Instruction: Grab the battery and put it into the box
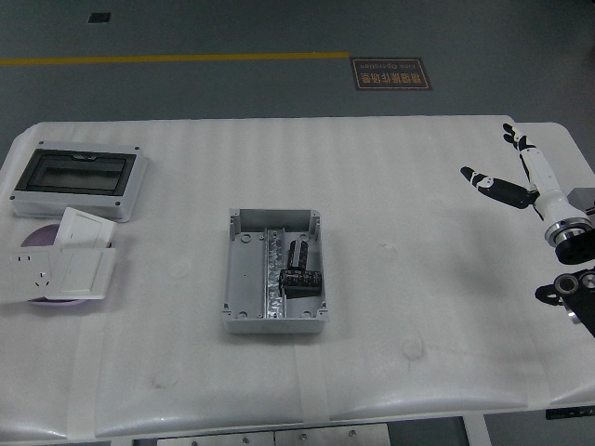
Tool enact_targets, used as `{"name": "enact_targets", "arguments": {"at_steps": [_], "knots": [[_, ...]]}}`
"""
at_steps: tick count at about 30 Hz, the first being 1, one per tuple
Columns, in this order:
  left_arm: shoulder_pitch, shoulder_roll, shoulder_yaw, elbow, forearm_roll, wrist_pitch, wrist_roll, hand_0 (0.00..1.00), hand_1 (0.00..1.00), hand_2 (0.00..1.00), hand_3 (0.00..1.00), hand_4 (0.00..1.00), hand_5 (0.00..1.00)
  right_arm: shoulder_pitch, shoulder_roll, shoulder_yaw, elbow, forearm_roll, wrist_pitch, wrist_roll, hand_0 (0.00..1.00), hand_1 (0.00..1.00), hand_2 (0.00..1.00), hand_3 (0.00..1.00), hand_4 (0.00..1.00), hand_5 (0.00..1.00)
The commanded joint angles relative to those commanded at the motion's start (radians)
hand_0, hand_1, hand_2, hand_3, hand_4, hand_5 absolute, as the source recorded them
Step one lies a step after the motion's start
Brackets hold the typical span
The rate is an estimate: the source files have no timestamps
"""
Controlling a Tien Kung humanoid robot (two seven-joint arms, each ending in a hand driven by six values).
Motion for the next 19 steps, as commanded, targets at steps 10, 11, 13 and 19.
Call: {"name": "enact_targets", "arguments": {"at_steps": [10,11,13,19], "knots": [[-0.02,0.004,0.014,0.001,-0.017,0.008,-0.004,0.652,0.653,0.58,0.603,0.627,0.004,-0.024,0.014,0.039,0.061,0.057,0.023,0.022,0.998,0.998,0.967,0.998,0.884,0.408],[-0.022,0.005,0.017,0.001,-0.02,0.009,-0.004,0.652,0.654,0.583,0.61,0.63,0.009,-0.025,0.015,0.043,0.065,0.058,0.023,0.023,0.998,0.998,0.966,0.998,0.885,0.414],[-0.024,0.007,0.019,0.0,-0.023,0.009,-0.004,0.652,0.654,0.583,0.61,0.63,0.009,-0.027,0.016,0.051,0.07,0.059,0.023,0.026,0.998,0.998,0.966,0.998,0.885,0.414],[-0.027,0.009,0.016,0.001,-0.02,0.008,-0.003,0.652,0.654,0.585,0.61,0.632,0.013,-0.034,0.018,0.071,0.075,0.062,0.021,0.03,0.998,0.998,0.965,0.997,0.883,0.414]]}}
